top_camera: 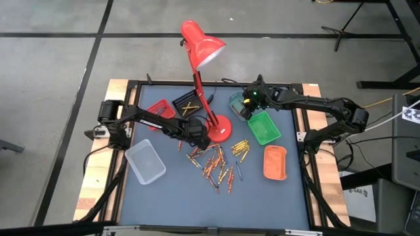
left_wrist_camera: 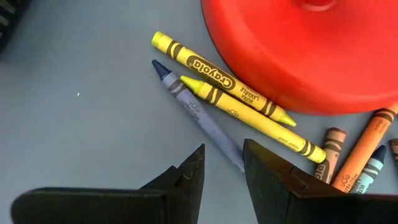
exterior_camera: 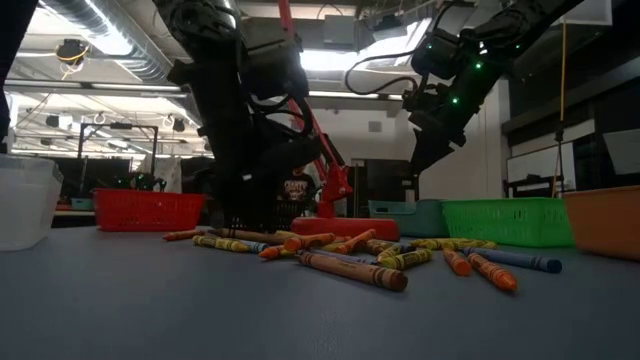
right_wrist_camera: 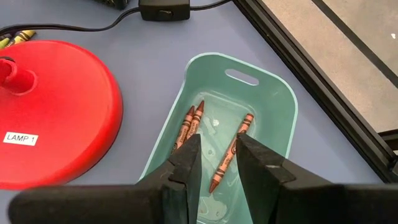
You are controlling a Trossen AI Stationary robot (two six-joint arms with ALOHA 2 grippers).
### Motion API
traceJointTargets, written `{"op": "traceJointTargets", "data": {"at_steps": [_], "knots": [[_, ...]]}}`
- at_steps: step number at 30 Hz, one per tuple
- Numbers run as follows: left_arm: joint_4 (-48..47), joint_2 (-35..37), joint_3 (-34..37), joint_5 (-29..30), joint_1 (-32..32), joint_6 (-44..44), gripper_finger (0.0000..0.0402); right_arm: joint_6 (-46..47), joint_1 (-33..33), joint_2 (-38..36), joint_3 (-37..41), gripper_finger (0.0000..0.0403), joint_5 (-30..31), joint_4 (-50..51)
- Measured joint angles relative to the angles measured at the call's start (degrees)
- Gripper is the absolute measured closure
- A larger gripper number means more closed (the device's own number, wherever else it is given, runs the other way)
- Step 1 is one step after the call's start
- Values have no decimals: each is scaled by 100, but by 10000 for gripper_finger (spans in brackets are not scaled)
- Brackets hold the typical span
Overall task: Sort crayons
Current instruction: Put the blue crayon into the middle left red bin
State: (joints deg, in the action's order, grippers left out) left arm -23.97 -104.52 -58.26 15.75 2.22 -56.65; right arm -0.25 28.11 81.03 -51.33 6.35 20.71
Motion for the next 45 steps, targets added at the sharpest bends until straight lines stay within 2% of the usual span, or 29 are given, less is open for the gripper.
{"op": "traceJointTargets", "data": {"at_steps": [11,22,27,36,45], "knots": [[339,-14,15,-26,0,-133,305,0,1,0,0,303,0,-2],[-34,-14,17,-21,0,-134,307,0,1,0,0,303,0,-2],[-308,-9,7,-15,-2,-130,329,0,-1,0,0,303,0,-2],[-379,2,5,-13,0,296,394,-1,0,0,0,303,0,3],[-391,34,4,-15,0,685,397,-2,-1,0,0,303,0,29]]}}
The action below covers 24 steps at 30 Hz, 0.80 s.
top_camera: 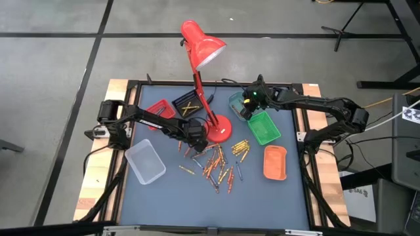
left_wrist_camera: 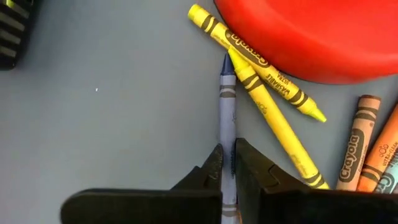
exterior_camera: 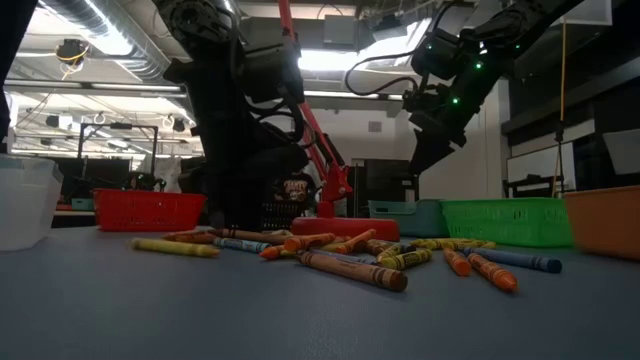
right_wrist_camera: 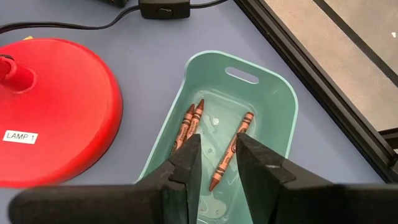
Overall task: Sort crayons
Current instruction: Put the blue crayon into the middle left red bin
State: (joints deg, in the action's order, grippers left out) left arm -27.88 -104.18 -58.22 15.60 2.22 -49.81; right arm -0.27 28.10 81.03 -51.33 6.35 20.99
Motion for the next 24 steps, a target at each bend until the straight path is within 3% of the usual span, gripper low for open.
{"op": "traceJointTargets", "data": {"at_steps": [11,18,24], "knots": [[-679,860,17,146,2,423,399,2,0,-1,0,303,0,16],[-2441,1659,11,528,46,407,398,2,0,0,0,303,-2,13],[-3931,1896,11,1076,316,387,397,0,0,-2,0,303,-2,13]]}}
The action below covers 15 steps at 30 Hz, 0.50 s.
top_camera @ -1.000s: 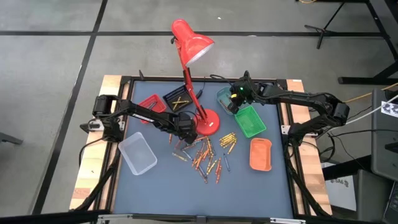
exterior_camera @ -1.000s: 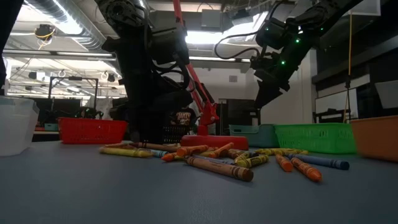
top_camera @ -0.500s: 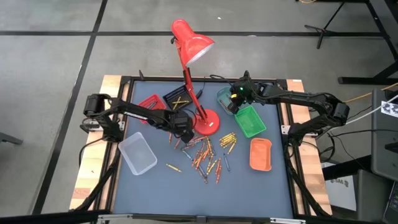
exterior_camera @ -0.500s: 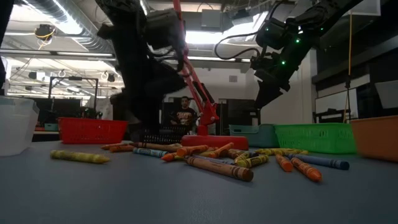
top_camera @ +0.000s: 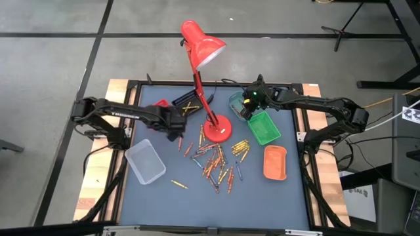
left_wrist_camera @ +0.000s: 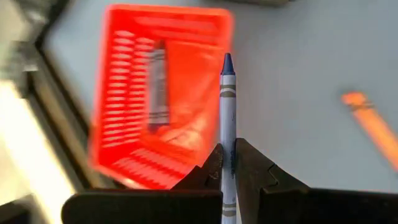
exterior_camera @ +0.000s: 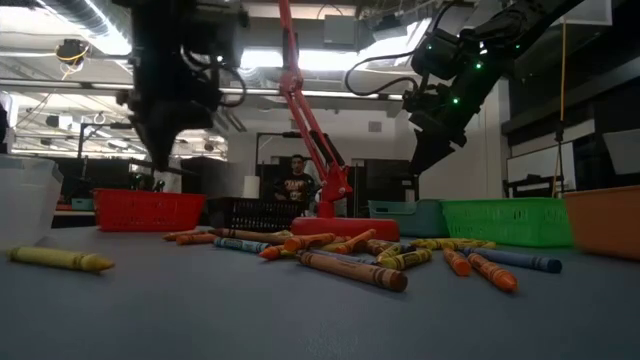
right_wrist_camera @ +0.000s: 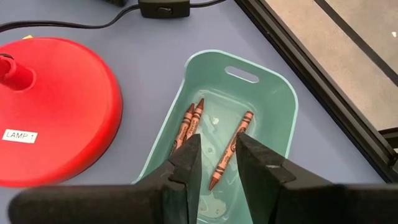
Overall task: Sort crayons
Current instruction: Put the blue crayon into the middle left red bin
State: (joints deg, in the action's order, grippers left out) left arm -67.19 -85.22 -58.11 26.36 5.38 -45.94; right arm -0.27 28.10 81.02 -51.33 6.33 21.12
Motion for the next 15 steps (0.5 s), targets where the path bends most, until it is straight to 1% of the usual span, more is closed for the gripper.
{"op": "traceJointTargets", "data": {"at_steps": [3,6,8,15], "knots": [[-346,-39,0,528,164,3,397,1,0,1,0,303,0,-5],[-315,-69,0,883,354,87,397,1,0,2,0,303,0,-1],[-335,-64,-2,924,485,268,397,0,0,1,0,303,0,0],[-326,-64,-2,946,813,309,396,1,0,0,0,303,0,2]]}}
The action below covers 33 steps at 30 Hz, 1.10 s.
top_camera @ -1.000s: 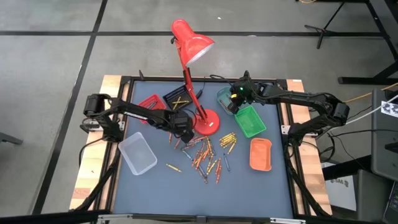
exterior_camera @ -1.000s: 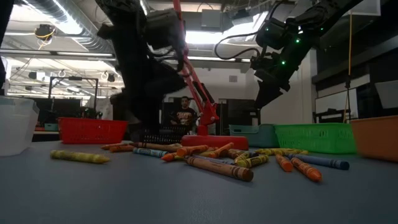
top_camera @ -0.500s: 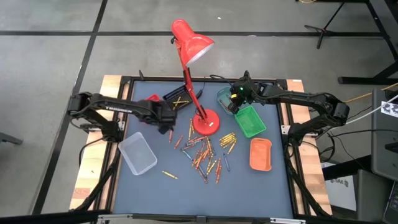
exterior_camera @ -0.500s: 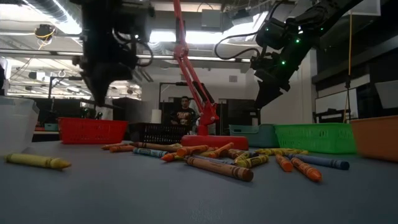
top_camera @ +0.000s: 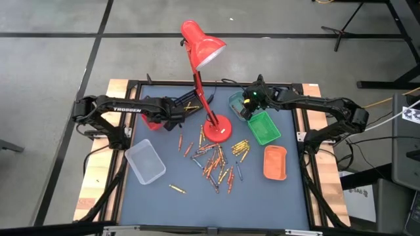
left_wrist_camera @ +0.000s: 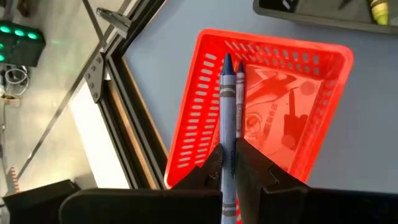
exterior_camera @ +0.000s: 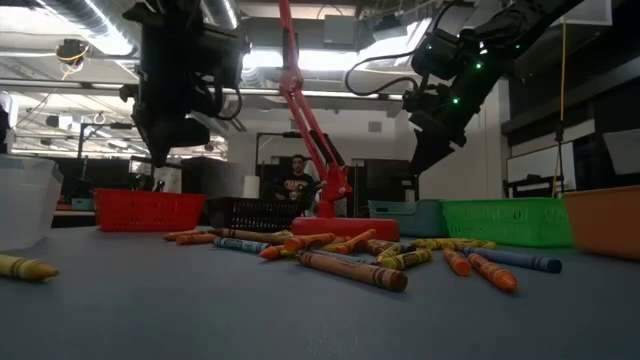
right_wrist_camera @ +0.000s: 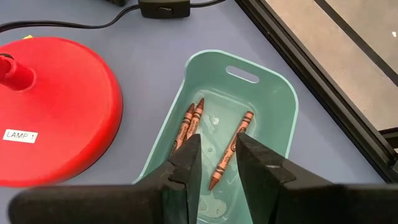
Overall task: Sort crayons
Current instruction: Put the blue crayon into the middle left red bin, then put the yellow crayon into the middle right green bin
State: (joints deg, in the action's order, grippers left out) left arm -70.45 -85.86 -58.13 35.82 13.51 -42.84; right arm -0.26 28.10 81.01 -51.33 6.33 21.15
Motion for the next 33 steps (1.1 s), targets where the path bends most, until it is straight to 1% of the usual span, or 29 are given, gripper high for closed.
{"op": "traceJointTargets", "data": {"at_steps": [2,8,11,18,20,23,26,29,33], "knots": [[-9,0,0,-1,46,2,388,1,0,0,0,303,0,0],[-3,0,0,-3,136,2,337,-1,0,2,0,303,0,0],[32,0,0,-6,139,-2,320,-1,0,2,0,303,0,0],[324,0,0,-14,64,22,313,0,0,1,0,303,0,0],[478,0,0,-74,-9,211,313,-1,0,2,0,303,0,0],[822,0,0,-285,-150,525,313,-1,0,2,0,303,0,0],[1251,0,0,-616,-327,799,313,0,0,2,1,303,0,0],[1636,0,0,-1111,-551,1026,313,-1,0,2,2,303,1,0],[2059,0,0,-1714,-928,1042,313,-1,0,0,2,303,0,0]]}}
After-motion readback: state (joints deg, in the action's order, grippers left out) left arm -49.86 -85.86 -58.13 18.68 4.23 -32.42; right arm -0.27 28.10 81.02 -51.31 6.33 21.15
